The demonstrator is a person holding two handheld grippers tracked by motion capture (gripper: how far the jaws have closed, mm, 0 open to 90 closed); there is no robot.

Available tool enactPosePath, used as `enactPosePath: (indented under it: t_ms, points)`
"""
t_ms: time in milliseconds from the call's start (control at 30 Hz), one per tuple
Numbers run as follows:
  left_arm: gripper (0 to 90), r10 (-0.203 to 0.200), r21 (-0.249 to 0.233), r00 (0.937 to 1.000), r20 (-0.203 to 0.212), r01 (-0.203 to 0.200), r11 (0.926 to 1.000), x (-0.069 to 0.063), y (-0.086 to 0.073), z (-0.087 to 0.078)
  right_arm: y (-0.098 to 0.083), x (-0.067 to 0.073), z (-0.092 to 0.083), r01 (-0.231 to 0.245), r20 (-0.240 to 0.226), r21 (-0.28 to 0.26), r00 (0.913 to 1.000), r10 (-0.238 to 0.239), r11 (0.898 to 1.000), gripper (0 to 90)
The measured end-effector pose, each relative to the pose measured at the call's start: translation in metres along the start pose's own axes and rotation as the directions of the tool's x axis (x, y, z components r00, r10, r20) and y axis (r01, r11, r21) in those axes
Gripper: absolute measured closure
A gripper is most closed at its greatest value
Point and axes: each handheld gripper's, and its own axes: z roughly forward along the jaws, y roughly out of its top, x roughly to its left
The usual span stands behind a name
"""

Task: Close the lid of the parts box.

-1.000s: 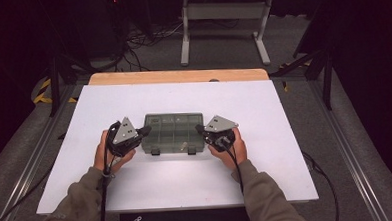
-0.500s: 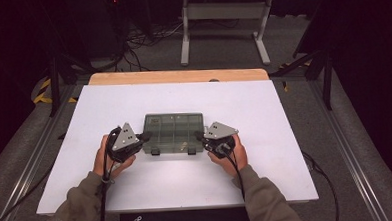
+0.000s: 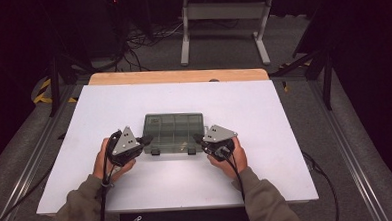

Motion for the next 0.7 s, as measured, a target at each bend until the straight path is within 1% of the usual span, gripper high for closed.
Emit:
enactPosePath:
  t_ms: [33, 67, 133, 200, 267, 333, 400, 633, 700]
  points:
    - [88.5, -0.001, -0.001, 1.0000, -0.001, 0.001, 1.0000, 0.000, 0.000, 0.000, 0.000, 0.000, 0.000, 0.000, 0.000, 0.000, 1.0000, 0.000, 1.000, 88.3]
    - [88.5, 0.007, 0.006, 1.0000, 0.001, -0.007, 1.0000, -0.001, -0.001, 0.001, 0.000, 0.001, -0.001, 0.000, 0.001, -0.001, 1.0000, 0.000, 1.000, 88.3]
    - [88.5, 0.002, 0.005, 1.0000, 0.003, -0.002, 1.0000, -0.001, -0.001, 0.002, -0.001, 0.001, -0.001, -0.001, 0.001, -0.001, 1.0000, 0.001, 1.000, 88.4]
    - [88.4, 0.010, 0.011, 1.0000, 0.002, -0.010, 0.9999, -0.001, -0.002, 0.004, -0.001, 0.001, 0.000, -0.002, 0.000, 0.000, 1.0000, 0.002, 1.000, 88.5]
    - [88.5, 0.002, 0.010, 1.0000, 0.002, -0.002, 0.9999, -0.001, -0.004, 0.006, -0.002, 0.002, 0.001, 0.002, -0.002, 0.006, 1.0000, -0.002, 1.000, 88.4]
    - [88.5, 0.006, 0.018, 1.0000, 0.000, -0.006, 0.9998, -0.001, -0.005, 0.007, -0.002, 0.003, 0.002, 0.003, -0.001, 0.008, 1.0000, -0.003, 1.000, 88.5]
    - [88.5, -0.003, 0.018, 1.0000, 0.001, 0.003, 0.9998, -0.001, -0.007, 0.008, -0.002, 0.003, 0.002, 0.003, -0.001, 0.007, 1.0000, -0.003, 1.000, 88.5]
    - [88.6, 0.005, 0.041, 1.0000, 0.007, -0.005, 0.9992, -0.001, -0.011, 0.014, -0.004, 0.004, 0.004, 0.006, 0.003, 0.007, 1.0000, -0.006, 1.000, 89.0]
    - [88.6, -0.002, 0.040, 1.0000, 0.008, 0.002, 0.9992, -0.002, -0.012, 0.015, -0.004, 0.004, 0.004, 0.003, 0.001, 0.006, 1.0000, -0.003, 1.000, 89.0]
